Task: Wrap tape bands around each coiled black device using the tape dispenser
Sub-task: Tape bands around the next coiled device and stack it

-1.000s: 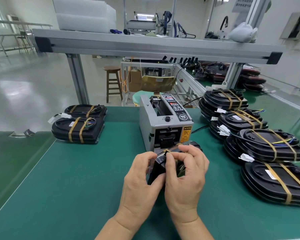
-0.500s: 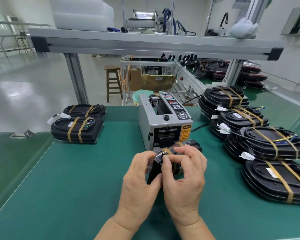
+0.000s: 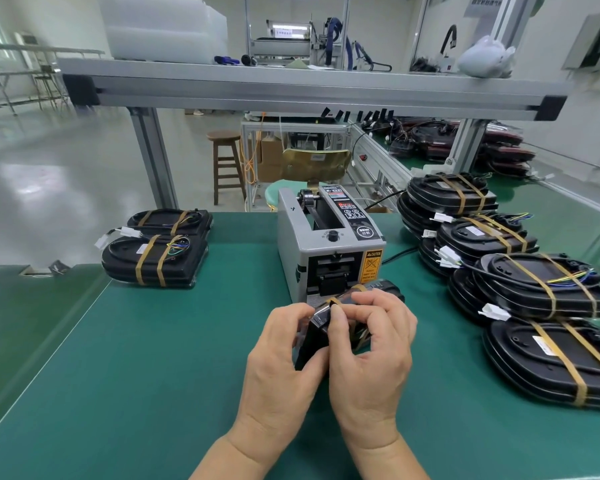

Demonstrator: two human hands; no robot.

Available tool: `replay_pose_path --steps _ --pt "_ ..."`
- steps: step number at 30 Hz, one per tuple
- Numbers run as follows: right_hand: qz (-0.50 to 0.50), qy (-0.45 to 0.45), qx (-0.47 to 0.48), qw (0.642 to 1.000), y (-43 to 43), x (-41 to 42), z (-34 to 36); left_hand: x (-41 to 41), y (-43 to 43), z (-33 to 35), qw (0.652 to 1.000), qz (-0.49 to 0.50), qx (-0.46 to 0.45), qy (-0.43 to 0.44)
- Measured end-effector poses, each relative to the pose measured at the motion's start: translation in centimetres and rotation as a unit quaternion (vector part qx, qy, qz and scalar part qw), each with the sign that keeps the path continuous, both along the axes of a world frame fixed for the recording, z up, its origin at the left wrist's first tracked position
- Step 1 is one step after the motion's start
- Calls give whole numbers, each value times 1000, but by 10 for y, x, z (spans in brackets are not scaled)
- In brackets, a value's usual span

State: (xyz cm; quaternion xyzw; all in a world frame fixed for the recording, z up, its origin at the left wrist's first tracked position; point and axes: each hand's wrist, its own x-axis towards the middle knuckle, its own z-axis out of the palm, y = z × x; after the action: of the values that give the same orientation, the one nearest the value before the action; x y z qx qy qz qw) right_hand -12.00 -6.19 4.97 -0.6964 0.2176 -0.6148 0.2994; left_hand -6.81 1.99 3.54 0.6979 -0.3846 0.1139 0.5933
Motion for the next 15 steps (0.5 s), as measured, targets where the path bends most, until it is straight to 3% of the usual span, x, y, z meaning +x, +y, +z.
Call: replay_pose_path --steps 15 --pt "29 8 -56 998 -1 -1 -3 1 0 -1 1000 3 -12 6"
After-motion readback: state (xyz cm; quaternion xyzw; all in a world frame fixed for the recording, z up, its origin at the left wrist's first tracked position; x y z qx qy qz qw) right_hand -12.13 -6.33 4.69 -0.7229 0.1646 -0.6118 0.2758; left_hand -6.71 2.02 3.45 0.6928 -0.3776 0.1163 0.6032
